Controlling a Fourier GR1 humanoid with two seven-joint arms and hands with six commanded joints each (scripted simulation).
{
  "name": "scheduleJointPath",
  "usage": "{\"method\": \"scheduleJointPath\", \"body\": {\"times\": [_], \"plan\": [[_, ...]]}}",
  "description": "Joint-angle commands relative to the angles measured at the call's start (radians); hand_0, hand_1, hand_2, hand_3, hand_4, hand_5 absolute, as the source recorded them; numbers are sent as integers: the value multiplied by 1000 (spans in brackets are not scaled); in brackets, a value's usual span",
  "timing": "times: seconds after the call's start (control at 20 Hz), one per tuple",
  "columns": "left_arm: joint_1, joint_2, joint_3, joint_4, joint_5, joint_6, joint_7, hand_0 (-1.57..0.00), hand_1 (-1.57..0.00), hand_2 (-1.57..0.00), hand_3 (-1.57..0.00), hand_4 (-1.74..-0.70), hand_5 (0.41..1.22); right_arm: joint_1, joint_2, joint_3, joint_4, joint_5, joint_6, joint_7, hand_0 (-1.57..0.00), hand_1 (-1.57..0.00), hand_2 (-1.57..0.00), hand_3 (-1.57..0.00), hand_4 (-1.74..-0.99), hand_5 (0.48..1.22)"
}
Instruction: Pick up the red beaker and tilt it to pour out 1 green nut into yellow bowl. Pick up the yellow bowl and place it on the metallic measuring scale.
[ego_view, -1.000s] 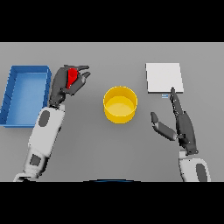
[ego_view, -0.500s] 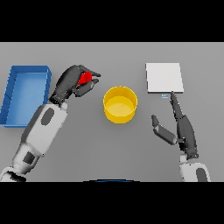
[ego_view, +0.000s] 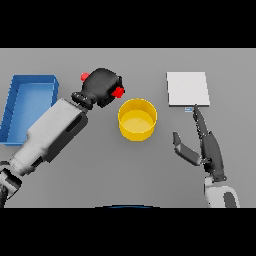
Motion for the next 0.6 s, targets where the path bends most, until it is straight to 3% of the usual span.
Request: {"method": "scheduleJointPath", "body": {"times": [0.0, 0.1, 0.2, 0.55], "plan": [[-36, 8, -26, 22, -23, -22, -15, -1570, -1570, -1570, -1570, -1690, 1198, -1, -1, -6, 2, -1, -5, -6, 1, 1, 1, 1, -1261, 715], [-83, 14, -92, 53, -69, -63, -30, -1571, -1571, -1571, -1571, -1613, 1206, -23, 2, -12, 6, -1, -14, 23, 1, 1, 1, 1, -1258, 697], [-136, 12, -158, 75, -108, -126, -27, -1571, -1571, -1571, -1571, -1656, 1212, -26, 7, -11, 9, 8, -23, 29, 1, 1, 1, 1, -1245, 679], [-286, -15, -328, 163, -189, -233, -71, -1571, -1571, -1571, -1571, -1720, 1219, -24, 18, -8, 32, 22, -39, 10, 1, 1, 1, 1, -1195, 647]]}}
